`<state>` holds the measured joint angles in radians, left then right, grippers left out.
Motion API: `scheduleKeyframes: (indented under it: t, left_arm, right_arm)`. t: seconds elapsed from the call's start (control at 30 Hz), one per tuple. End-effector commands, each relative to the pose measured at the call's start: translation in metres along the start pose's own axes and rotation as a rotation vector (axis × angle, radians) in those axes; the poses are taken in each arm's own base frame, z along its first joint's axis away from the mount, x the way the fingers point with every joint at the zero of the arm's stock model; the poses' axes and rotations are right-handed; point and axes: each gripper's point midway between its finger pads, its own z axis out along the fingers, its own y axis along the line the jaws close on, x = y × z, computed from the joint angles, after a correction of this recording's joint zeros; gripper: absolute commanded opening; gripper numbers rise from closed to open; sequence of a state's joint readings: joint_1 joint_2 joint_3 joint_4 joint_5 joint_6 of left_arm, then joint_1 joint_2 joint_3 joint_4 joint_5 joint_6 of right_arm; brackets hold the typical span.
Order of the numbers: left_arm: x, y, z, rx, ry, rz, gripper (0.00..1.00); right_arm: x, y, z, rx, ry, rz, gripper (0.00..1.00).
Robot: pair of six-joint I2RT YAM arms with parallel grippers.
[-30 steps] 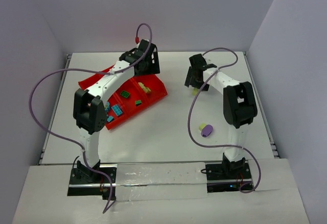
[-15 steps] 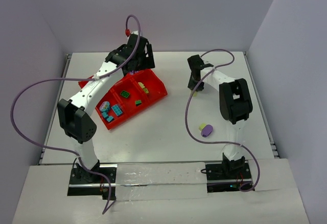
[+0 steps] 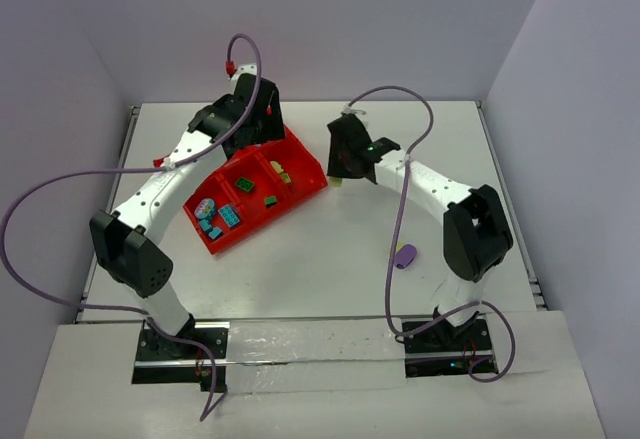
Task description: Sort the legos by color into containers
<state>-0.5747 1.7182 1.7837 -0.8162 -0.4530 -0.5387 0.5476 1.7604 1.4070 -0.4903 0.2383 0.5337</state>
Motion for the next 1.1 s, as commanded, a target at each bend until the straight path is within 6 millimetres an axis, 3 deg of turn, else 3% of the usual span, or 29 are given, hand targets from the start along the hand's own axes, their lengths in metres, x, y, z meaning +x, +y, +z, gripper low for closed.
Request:
scheduleKeyframes:
  t: [0.0, 0.17, 0.23, 0.3, 0.43, 0.5, 0.7, 0.87, 0.93, 1.0, 1.07]
  left_arm:
    - [-0.022, 0.020, -0.021, -0.033, -0.073, -0.043, 0.85]
    - [-0.026, 0.025, -0.026, -0.052, -0.084, -0.043, 0.86]
    - [-0.028, 0.029, -0.030, -0.063, -0.092, -0.046, 0.85]
    - [-0.028, 0.031, -0.033, -0.062, -0.097, -0.052, 0.85]
    - [-0.025, 0.033, -0.036, -0.062, -0.091, -0.055, 0.86]
    - [-0.024, 0.034, -0.036, -0.062, -0.085, -0.057, 0.85]
    - [-0.022, 0.031, -0.035, -0.039, -0.087, -0.060, 0.85]
    - [-0.022, 0.025, -0.034, -0.015, -0.083, -0.066, 0.85]
    - [-0.021, 0.021, -0.033, 0.007, -0.083, -0.062, 0.85]
    - [-0.021, 0.019, -0.033, 0.025, -0.088, -0.061, 0.85]
    - [-0.021, 0.015, -0.032, 0.044, -0.085, -0.056, 0.85]
  right_arm:
    - [-0.005, 0.057, -0.002, -0.106, -0.020, -0.033, 0.06]
    - [-0.013, 0.097, 0.011, -0.155, -0.017, -0.079, 0.09]
    - [-0.026, 0.114, 0.017, -0.177, -0.032, -0.087, 0.13]
    - [-0.032, 0.122, 0.021, -0.189, -0.037, -0.089, 0.16]
    - [-0.046, 0.138, 0.031, -0.192, -0.041, -0.095, 0.54]
    - [-0.051, 0.141, 0.029, -0.193, -0.041, -0.097, 0.68]
    - [-0.080, 0.134, -0.006, -0.183, -0.125, -0.087, 0.71]
    - [-0.086, 0.094, -0.034, -0.111, -0.158, -0.065, 0.71]
    - [-0.066, 0.043, -0.050, -0.054, -0.135, -0.026, 0.71]
    - [-0.057, 0.011, -0.056, -0.037, -0.118, 0.021, 0.72]
    - [-0.035, -0.033, -0.068, 0.032, -0.099, 0.058, 0.74]
